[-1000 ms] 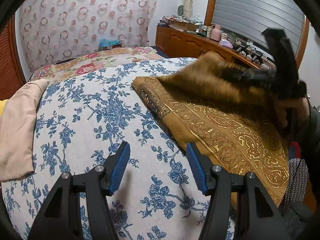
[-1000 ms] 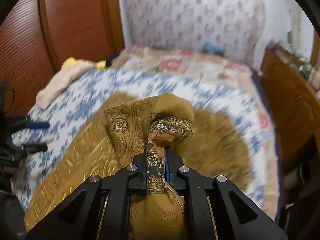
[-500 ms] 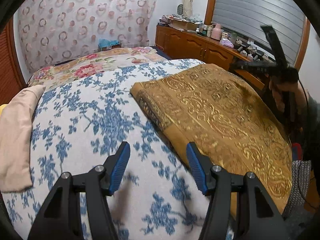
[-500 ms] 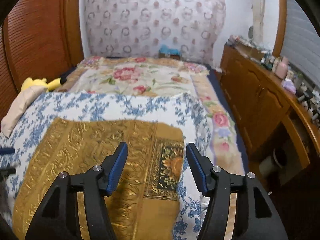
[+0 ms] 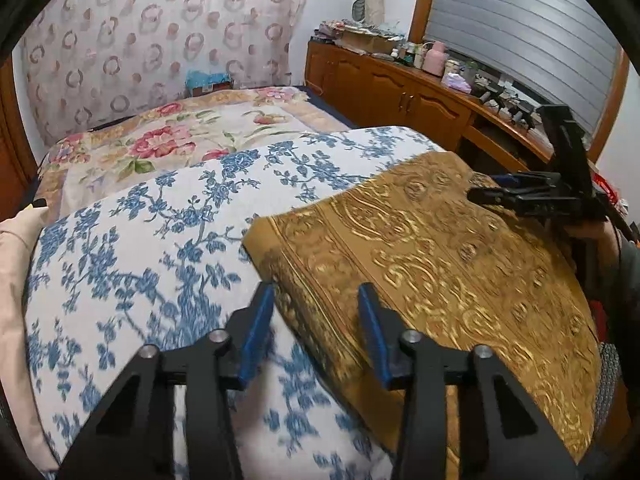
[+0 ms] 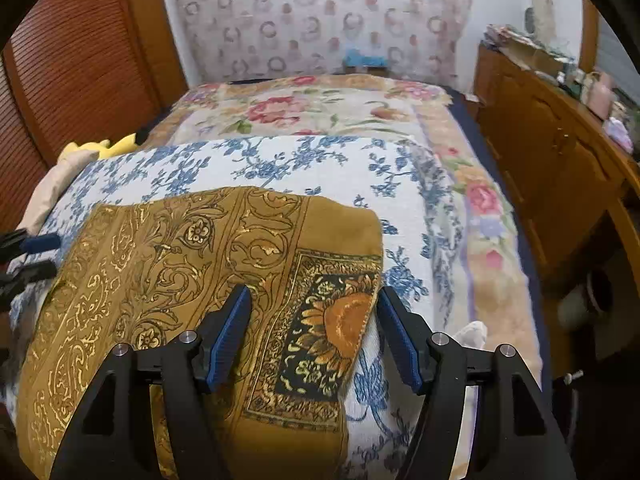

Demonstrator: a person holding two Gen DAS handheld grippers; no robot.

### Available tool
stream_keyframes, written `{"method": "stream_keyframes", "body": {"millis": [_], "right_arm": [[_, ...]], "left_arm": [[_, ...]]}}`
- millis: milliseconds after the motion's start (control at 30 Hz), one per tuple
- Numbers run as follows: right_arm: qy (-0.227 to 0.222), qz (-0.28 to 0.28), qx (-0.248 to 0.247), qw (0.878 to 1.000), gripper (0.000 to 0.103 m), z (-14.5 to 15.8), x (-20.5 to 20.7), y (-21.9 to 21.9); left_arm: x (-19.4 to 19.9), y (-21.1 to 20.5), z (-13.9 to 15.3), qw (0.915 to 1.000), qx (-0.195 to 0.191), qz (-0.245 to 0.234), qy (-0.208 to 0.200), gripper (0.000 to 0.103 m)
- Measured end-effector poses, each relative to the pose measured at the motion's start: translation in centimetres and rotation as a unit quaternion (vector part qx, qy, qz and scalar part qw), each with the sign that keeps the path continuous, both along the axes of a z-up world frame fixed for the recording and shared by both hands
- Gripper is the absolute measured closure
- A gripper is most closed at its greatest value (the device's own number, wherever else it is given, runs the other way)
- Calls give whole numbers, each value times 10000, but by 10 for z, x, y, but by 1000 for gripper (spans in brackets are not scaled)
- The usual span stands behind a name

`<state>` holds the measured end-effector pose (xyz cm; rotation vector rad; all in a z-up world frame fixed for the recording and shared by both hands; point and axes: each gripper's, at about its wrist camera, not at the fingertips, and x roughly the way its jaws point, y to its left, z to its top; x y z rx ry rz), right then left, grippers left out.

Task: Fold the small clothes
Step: 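Fold the held gold cloth over onto itself with the right gripper and release, then grasp the gold cloth edge with the left gripper while the right gripper grasps beside it and lifts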

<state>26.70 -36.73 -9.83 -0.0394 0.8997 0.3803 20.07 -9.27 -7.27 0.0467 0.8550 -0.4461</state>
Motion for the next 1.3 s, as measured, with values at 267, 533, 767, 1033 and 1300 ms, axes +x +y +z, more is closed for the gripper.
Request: {"method": "stream_keyframes", "body": {"millis": [267,533,767,1033,1300], "right_arm": [[-23,395,55,9992,36,-1,9,7],[-107,619,10,9980,49,-2,5,15],[-398,859,-34,9955,95,9,-14,24],[-1585,577,179,9855,97,84,-71,24],[-2714,715,394,9590,97,184,-138,39]], "left_arm": [[24,-1,-17,9996,108,136,203,67],[26,-10,-17,9997,158,112,123,75],[17,-12,-5,10000,24,34,-55,100],[-32,-1,78,9937,-421,-92,-1031,100],[-93,40,177,9745,-797,-73,-2099,100]]}}
